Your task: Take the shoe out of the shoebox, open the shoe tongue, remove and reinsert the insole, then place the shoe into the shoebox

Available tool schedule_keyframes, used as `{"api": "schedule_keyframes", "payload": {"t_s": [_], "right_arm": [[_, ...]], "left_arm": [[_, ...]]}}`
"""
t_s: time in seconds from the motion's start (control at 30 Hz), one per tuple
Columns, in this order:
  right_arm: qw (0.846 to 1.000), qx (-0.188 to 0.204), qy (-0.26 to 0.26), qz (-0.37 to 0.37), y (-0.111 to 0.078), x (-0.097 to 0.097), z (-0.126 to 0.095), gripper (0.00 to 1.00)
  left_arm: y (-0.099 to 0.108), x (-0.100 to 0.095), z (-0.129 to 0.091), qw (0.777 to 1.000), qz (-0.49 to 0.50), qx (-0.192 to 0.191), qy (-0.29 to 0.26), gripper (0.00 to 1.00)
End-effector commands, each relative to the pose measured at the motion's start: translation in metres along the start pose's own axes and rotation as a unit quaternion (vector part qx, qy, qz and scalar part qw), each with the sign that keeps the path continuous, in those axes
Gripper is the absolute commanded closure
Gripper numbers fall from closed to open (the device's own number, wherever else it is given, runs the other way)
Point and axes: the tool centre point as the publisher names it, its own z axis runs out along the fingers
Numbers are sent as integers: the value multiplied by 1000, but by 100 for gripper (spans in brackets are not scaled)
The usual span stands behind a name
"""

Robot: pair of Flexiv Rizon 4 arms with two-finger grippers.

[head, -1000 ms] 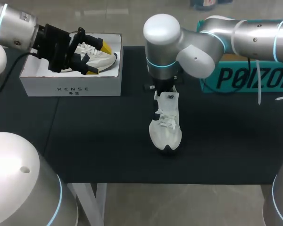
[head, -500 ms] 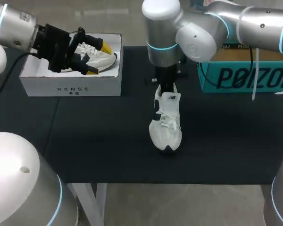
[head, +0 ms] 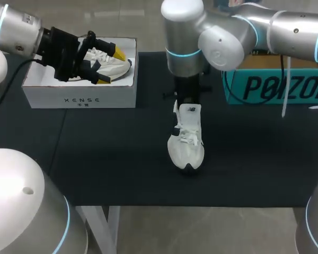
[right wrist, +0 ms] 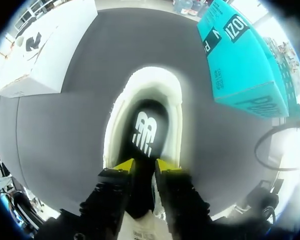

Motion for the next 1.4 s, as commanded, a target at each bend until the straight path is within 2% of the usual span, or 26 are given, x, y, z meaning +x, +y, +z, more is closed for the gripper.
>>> {"api": "schedule_keyframes", "payload": {"t_s": [0.03,0.4,0.77,1.4], "right_arm": [[1000,3,-1,1,-1,-1,-2,0],[1000,7,5,-2,-5,0,-3,0],[1000,13,2,-1,-10,0,-16,0],[1000,25,0,7,-28,9,-21,0]], "left_arm": [[-1,0,0,1000,0,-1,1,0],[-1,0,0,1000,0,-1,1,0],[-1,0,0,1000,0,-1,1,0],[-1,0,0,1000,0,-1,1,0]]}}
